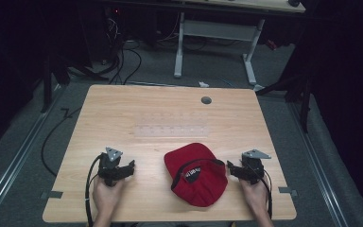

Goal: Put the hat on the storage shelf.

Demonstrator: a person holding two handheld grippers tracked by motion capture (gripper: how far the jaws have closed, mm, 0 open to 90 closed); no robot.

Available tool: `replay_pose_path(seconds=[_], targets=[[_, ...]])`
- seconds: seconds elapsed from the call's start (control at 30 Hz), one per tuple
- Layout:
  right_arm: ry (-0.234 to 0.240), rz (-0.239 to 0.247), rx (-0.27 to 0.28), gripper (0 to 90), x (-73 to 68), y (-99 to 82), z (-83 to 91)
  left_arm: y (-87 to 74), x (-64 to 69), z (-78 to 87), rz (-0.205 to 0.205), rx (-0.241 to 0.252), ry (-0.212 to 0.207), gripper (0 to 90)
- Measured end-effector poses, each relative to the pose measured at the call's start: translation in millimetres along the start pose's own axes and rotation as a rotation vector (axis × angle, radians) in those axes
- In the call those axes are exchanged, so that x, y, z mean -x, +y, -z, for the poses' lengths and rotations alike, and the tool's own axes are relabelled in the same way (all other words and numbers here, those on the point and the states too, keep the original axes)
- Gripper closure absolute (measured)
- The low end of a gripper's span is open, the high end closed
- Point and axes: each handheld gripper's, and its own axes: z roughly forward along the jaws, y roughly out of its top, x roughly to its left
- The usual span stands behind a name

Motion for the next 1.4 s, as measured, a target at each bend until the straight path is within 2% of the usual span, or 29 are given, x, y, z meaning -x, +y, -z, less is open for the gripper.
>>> replay_pose_path(seconds=[0.27,0.37,0.43,0.63,0.73,0.83,0.87,0.9,0.97,1.07,1.17,1.37,1.4], targets=[[-0.002,0.001,0.002,33.4,-0.5,-0.4,0.4,-0.1,0.4,0.0,0.001,0.0,-0.001,25.2],[-0.015,-0.016,0.0,38.3,-0.7,-1.1,2.5,-0.1,0.4,0.0,0.001,0.0,-0.001,25.2],[-0.007,-0.025,-0.001,40.3,0.5,-1.1,4.1,-0.1,0.3,0.0,0.0,-0.001,-0.002,25.2],[0.028,-0.054,0.077,43.0,3.7,-0.8,20.4,-0.1,0.2,0.1,-0.002,-0.002,-0.003,25.2],[0.074,-0.066,0.112,42.9,4.3,-0.8,30.8,-0.2,0.4,0.2,-0.002,-0.003,-0.004,25.0],[0.093,-0.065,0.14,42.4,4.0,-1.3,38.1,-0.3,0.4,0.2,-0.002,-0.003,-0.004,25.0],[0.11,-0.07,0.153,42.0,4.0,-1.6,42.3,-0.3,0.4,0.2,-0.002,-0.002,-0.004,25.0],[0.147,-0.086,0.181,40.9,4.0,-2.0,50.3,-0.2,0.4,0.2,-0.002,-0.002,-0.004,25.0],[0.184,-0.088,0.202,39.9,2.3,-1.9,57.0,-0.2,0.4,0.2,-0.002,-0.002,-0.004,25.0],[0.203,-0.072,0.21,39.3,-1.7,-1.1,62.3,-0.2,0.4,0.2,-0.002,-0.002,-0.004,25.0],[0.249,-0.063,0.214,37.1,-8.2,0.7,66.0,-0.2,0.4,0.2,-0.002,-0.002,-0.004,25.0],[0.326,-0.032,0.214,33.4,-24.2,4.5,62.3,-0.2,0.4,0.2,-0.002,-0.003,-0.003,25.0],[0.326,-0.032,0.214,33.4,-24.2,4.5,62.3,-0.2,0.4,0.2,-0.002,-0.003,-0.004,25.0]])
